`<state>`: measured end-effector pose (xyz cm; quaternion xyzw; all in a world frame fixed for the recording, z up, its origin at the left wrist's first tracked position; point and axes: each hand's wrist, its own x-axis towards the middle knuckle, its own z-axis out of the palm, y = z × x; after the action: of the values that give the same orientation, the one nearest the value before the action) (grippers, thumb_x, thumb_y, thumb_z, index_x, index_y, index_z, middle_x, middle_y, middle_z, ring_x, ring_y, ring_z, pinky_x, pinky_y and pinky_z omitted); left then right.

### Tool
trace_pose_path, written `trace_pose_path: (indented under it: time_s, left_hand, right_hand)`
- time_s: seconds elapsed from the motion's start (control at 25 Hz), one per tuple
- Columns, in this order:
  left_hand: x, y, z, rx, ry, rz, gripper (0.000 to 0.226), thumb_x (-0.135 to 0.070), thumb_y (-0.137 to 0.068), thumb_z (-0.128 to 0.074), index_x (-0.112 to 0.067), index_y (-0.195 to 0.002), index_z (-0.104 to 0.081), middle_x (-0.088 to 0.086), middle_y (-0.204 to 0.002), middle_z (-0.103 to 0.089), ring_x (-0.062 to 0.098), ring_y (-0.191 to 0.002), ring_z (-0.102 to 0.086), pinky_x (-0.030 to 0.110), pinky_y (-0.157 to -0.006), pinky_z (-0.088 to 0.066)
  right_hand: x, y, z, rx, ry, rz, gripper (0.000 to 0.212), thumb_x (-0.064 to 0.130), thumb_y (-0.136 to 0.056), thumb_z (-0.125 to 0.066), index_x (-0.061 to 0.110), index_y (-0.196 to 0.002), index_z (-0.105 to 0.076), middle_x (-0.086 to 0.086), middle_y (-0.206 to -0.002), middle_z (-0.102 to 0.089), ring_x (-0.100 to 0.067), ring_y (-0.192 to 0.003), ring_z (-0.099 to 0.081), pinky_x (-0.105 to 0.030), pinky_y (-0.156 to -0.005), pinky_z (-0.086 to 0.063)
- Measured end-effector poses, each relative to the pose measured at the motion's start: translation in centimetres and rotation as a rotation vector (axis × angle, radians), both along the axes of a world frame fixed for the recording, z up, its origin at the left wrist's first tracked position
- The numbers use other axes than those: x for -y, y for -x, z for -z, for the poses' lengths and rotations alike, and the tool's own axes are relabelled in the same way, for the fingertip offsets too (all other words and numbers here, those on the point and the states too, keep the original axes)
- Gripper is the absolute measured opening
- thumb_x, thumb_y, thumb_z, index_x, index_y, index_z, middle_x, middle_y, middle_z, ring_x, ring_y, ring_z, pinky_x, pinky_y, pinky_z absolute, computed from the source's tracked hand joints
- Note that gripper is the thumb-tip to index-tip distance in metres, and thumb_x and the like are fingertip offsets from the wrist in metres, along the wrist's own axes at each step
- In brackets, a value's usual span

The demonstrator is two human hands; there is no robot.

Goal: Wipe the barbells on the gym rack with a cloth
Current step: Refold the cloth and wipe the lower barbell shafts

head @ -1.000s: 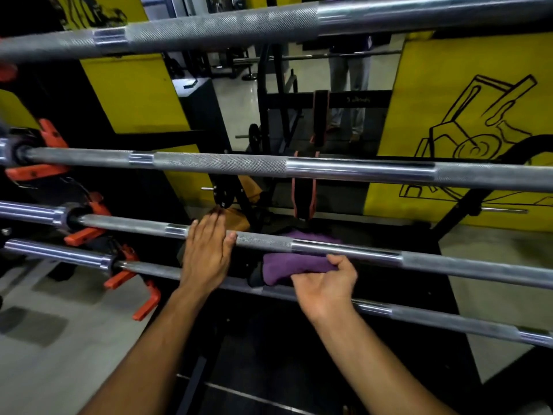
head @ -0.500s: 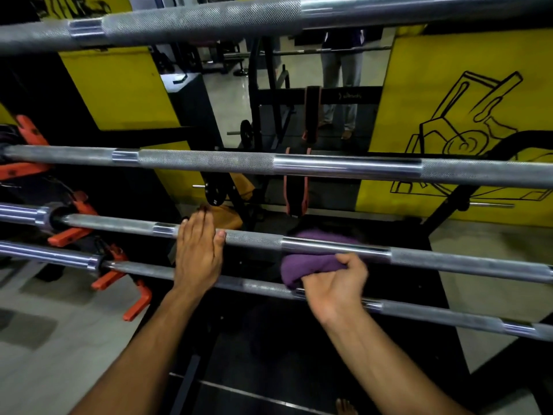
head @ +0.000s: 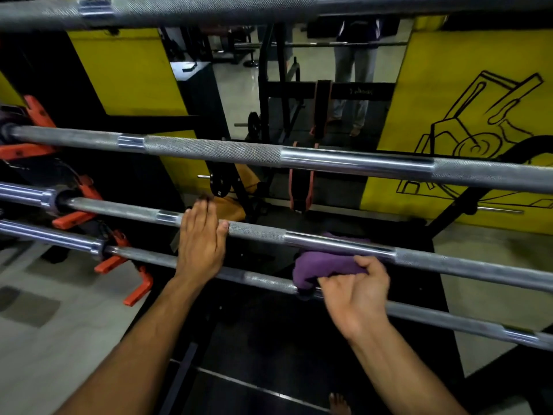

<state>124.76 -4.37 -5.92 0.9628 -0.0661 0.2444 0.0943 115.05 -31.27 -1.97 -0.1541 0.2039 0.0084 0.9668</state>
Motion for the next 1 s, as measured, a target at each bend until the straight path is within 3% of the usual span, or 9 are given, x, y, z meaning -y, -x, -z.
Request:
trace_pose_path:
  time_s: [0.12, 0.28, 0.4, 0.48, 0.6, 0.72, 0.84, 0.92, 1.0]
  left_hand:
    - [-0.2, -0.1, 0.3, -0.016, -0.01, 0.003, 0.063, -0.037, -0.104, -0.022, 0.005, -0.146, -0.042, 0.026, -0.152, -0.041, 0.036, -0.145, -0.032, 0.049, -0.123, -0.017]
    - [-0.4, -0.1, -0.2, -0.071, 0.011, 0.02, 0.066, -0.044, -0.103, -0.02, 0.0, -0.141, -0.05, 0.023, -0.149, -0.046, 0.035, -0.143, -0.036, 0.049, -0.122, -0.018]
    - [0.6, 2.2, -2.1, -0.196, 0.319, 0.142, 0.063, -0.055, -0.098, -0.03, -0.017, -0.142, -0.053, 0.007, -0.151, -0.048, 0.018, -0.148, -0.03, 0.043, -0.124, -0.015]
    - [2.9, 5.7, -3.6, -0.309, 0.588, 0.352, 0.055, -0.053, -0.097, -0.041, -0.023, -0.141, -0.055, -0.004, -0.147, -0.052, 0.005, -0.144, -0.036, 0.038, -0.121, -0.027]
    - [6.5, 10.5, -4.9, -0.564, 0.858, 0.59, 0.059, -0.056, -0.093, -0.056, -0.021, -0.14, -0.054, -0.005, -0.136, -0.062, 0.011, -0.131, -0.054, 0.035, -0.11, -0.043]
    - [7.8, 12.6, -5.5, -0.733, 1.071, 0.619, 0.054, -0.054, -0.086, -0.071, -0.027, -0.132, -0.061, 0.0, -0.125, -0.068, 0.016, -0.116, -0.063, 0.032, -0.099, -0.05]
    - [8.3, 12.9, -5.5, -0.711, 1.078, 0.517, 0.031, -0.026, -0.094, -0.07, -0.02, -0.124, -0.065, 0.004, -0.114, -0.071, 0.02, -0.106, -0.067, 0.035, -0.093, -0.053]
    - [8.3, 12.9, -5.6, -0.649, 1.204, 0.445, 0.022, -0.022, -0.099, -0.063, -0.011, -0.118, -0.064, 0.007, -0.107, -0.067, 0.022, -0.099, -0.063, 0.039, -0.09, -0.049]
    - [8.1, 13.1, -6.1, -0.629, 1.356, 0.374, 0.023, -0.022, -0.1, -0.06, -0.008, -0.118, -0.063, 0.008, -0.105, -0.064, 0.022, -0.1, -0.059, 0.041, -0.091, -0.047]
  right_hand:
    - [-4.6, -0.8, -0.4, -0.025, 0.103, -0.213, 0.036, 0.019, -0.08, -0.042, 0.006, -0.11, -0.058, -0.015, -0.094, -0.067, -0.027, -0.091, -0.061, -0.038, -0.083, -0.047]
    - [-5.3, 0.5, -0.1, -0.055, 0.249, -0.484, 0.048, 0.012, -0.08, -0.047, 0.0, -0.124, -0.061, -0.018, -0.12, -0.07, -0.031, -0.113, -0.063, -0.041, -0.093, -0.05]
    - [-2.3, 2.0, -0.4, 0.007, 0.603, -0.616, 0.024, 0.013, -0.071, -0.056, 0.017, -0.087, -0.074, -0.005, -0.089, -0.074, -0.02, -0.086, -0.064, -0.036, -0.084, -0.047]
    - [-0.2, 1.9, -1.6, 0.175, 0.979, -0.752, 0.009, 0.024, -0.059, -0.058, 0.02, -0.064, -0.064, 0.003, -0.071, -0.061, -0.011, -0.073, -0.052, -0.033, -0.073, -0.041]
    - [1.5, 0.5, -3.4, 0.515, 1.357, -0.983, 0.035, 0.036, -0.061, -0.056, 0.008, -0.08, -0.065, -0.001, -0.079, -0.067, -0.012, -0.076, -0.057, -0.042, -0.071, -0.046]
    - [2.9, -0.6, -4.6, 0.605, 1.395, -0.921, 0.03, 0.029, -0.079, -0.062, 0.028, -0.108, -0.07, -0.002, -0.103, -0.076, -0.015, -0.095, -0.07, -0.043, -0.089, -0.054]
    - [4.4, -1.3, -4.4, 0.619, 1.516, -0.817, 0.02, 0.029, -0.092, -0.07, 0.039, -0.107, -0.061, 0.011, -0.101, -0.073, -0.005, -0.092, -0.068, -0.036, -0.088, -0.055]
    - [5.3, -1.4, -3.9, 0.652, 1.606, -0.964, 0.034, 0.055, -0.085, -0.07, 0.046, -0.114, -0.055, 0.02, -0.109, -0.07, 0.002, -0.099, -0.066, -0.031, -0.091, -0.054]
    - [6.1, -1.5, -3.2, 0.675, 1.664, -1.042, 0.048, 0.071, -0.076, -0.068, 0.045, -0.116, -0.057, 0.019, -0.114, -0.069, 0.0, -0.103, -0.066, -0.037, -0.095, -0.053]
